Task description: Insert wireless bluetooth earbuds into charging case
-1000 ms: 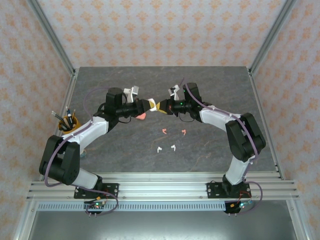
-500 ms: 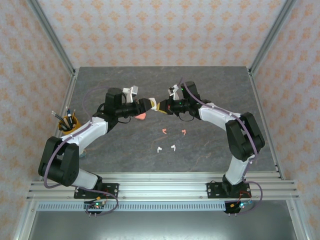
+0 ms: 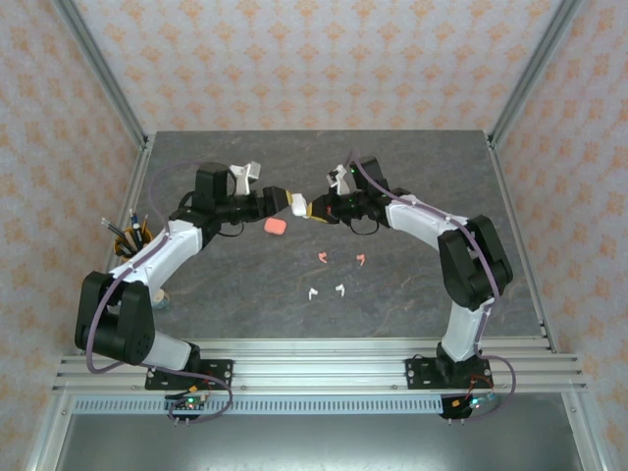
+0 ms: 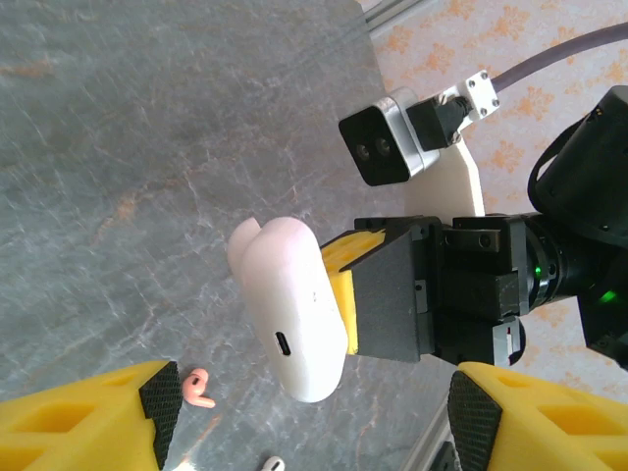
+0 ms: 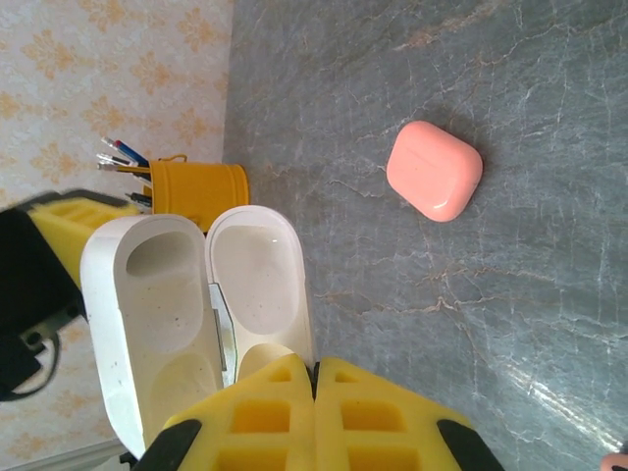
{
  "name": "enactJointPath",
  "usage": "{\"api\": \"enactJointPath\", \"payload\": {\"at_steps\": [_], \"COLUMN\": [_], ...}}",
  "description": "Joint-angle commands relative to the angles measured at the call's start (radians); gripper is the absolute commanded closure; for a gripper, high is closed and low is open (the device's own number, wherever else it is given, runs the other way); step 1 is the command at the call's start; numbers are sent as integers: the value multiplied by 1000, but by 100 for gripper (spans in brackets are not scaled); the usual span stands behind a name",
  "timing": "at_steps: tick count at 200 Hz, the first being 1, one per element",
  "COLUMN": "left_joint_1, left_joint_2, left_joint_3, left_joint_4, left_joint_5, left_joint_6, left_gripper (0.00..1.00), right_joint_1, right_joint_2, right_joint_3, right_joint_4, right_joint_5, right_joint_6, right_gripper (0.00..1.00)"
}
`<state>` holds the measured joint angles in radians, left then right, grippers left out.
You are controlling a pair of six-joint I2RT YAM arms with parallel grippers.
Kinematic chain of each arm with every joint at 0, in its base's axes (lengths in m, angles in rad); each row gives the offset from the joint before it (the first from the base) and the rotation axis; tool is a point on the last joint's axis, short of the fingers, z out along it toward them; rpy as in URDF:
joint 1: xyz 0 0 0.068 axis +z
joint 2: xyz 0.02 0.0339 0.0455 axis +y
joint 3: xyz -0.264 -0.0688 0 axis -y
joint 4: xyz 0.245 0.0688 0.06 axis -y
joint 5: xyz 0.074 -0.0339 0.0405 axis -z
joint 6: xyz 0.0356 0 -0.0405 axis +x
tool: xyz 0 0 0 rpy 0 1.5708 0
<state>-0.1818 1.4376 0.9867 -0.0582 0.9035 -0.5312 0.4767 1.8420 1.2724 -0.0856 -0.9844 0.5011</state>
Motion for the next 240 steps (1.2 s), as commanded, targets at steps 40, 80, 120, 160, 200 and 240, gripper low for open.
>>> {"api": "enactJointPath", "payload": {"at_steps": [40, 80, 120, 160, 200, 240], "left_joint_1": [58, 83, 105, 110, 110, 110], "left_joint_2": [84, 110, 187, 232, 261, 269], "left_joint_3": [190, 256, 392, 476, 512, 519], "left_joint_4": [-442, -527, -734, -850, -914, -950], "left_joint_5": [54, 74, 148, 176, 206, 207], "left_joint_6": [321, 381, 512, 585, 614, 639], "left_gripper": [0, 0, 0, 0, 0, 0], "right_joint_1": [-3, -2, -3, -3, -3, -3], "right_joint_2": [69, 136, 179, 218, 238, 239], "right_joint_3": [216, 362, 463, 526, 572, 584], "right_joint_4": [-330, -532, -646, -710, -784, -808], "right_joint_5": [79, 105, 137, 138, 193, 216], "right_joint_6": [-315, -476, -572, -628, -694, -729], "right_gripper": [100, 100, 100, 100, 100, 100]}}
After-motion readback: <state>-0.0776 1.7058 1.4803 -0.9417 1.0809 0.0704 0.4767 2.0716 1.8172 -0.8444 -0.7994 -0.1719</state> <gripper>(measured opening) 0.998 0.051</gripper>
